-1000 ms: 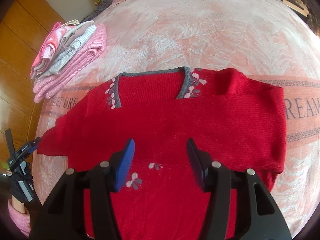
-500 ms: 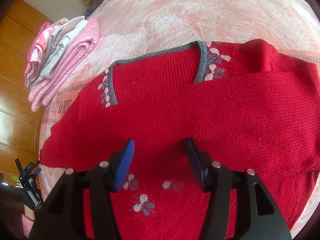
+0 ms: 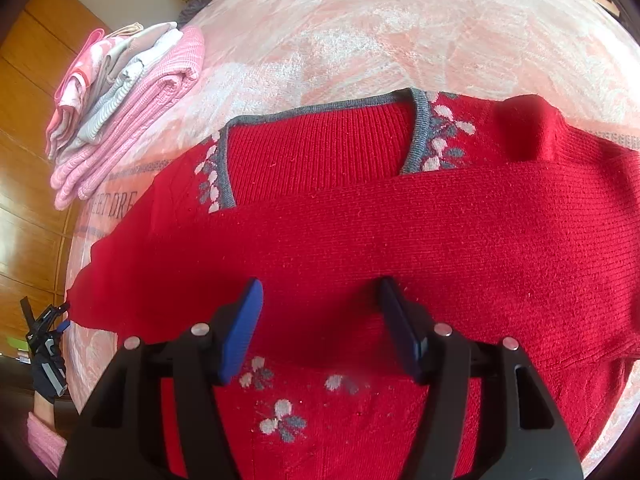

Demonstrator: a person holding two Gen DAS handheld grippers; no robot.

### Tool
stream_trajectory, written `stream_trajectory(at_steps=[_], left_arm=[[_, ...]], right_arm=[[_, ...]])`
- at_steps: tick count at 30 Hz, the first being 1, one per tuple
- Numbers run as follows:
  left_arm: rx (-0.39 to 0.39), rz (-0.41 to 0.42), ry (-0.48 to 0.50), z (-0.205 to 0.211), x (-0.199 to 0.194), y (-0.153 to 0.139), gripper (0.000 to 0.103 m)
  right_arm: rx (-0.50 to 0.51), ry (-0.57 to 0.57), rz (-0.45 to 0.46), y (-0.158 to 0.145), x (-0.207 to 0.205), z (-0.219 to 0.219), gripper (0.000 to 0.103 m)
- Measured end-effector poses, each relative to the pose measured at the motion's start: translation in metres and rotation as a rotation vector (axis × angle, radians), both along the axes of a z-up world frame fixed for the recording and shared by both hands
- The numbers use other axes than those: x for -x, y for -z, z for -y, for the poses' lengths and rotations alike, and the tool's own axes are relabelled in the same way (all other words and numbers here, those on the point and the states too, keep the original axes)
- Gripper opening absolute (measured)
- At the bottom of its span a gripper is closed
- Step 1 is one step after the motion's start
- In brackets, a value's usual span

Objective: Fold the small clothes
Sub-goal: 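Move the left tool to the cuff of the other sleeve, then grasp the cuff with the left tool, fold the sleeve across the body, release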

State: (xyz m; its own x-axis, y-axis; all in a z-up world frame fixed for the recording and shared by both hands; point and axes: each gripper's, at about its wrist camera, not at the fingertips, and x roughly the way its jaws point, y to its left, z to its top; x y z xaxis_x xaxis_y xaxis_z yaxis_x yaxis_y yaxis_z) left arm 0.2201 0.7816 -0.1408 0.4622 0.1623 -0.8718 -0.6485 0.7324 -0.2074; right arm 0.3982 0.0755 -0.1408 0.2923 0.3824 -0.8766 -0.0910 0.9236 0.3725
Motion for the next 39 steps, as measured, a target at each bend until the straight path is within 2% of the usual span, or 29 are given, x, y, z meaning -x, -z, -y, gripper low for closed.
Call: stream_trajectory(at_steps=[3, 5, 6, 8, 11, 18, 23, 30, 39], left_arm=[[-0.013, 0.014, 0.022, 0.005, -0.004, -0.001, 0.068], [-0.029, 0.021, 0.035, 0.009, -0.006, -0.001, 0.055], [-0.029, 0.021, 0.047, 0.01, -0.008, 0.0, 0.051], [-0.028, 0.032, 0.061, 0.012, -0.009, -0.001, 0.034], [-0.001, 0.062, 0.07, 0.012, -0.01, -0.001, 0.017], [-0.024, 0.077, 0.045, 0.014, -0.01, -0.003, 0.012], [-0.034, 0.157, 0.039, 0.023, -0.009, -0.021, 0.011], [-0.045, 0.235, 0.225, 0.096, -0.035, -0.05, 0.011], [-0.017, 0.241, 0.442, 0.211, -0.082, -0.05, 0.011]], right_arm=[[-0.001, 0.001, 0.001, 0.0, 0.0, 0.0, 0.062], [0.005, -0.002, 0.004, 0.0, 0.001, -0.001, 0.062], [0.009, -0.003, 0.005, 0.0, 0.001, -0.002, 0.062], [0.01, -0.004, 0.007, 0.0, 0.001, -0.003, 0.062], [0.01, -0.007, 0.009, 0.001, 0.001, -0.004, 0.063], [0.016, -0.015, 0.017, 0.001, 0.002, -0.005, 0.064], [0.001, -0.008, 0.011, 0.001, 0.001, -0.003, 0.064], [-0.034, -0.002, 0.008, -0.006, 0.003, 0.002, 0.064], [-0.041, -0.006, 0.019, -0.02, 0.001, 0.016, 0.064]])
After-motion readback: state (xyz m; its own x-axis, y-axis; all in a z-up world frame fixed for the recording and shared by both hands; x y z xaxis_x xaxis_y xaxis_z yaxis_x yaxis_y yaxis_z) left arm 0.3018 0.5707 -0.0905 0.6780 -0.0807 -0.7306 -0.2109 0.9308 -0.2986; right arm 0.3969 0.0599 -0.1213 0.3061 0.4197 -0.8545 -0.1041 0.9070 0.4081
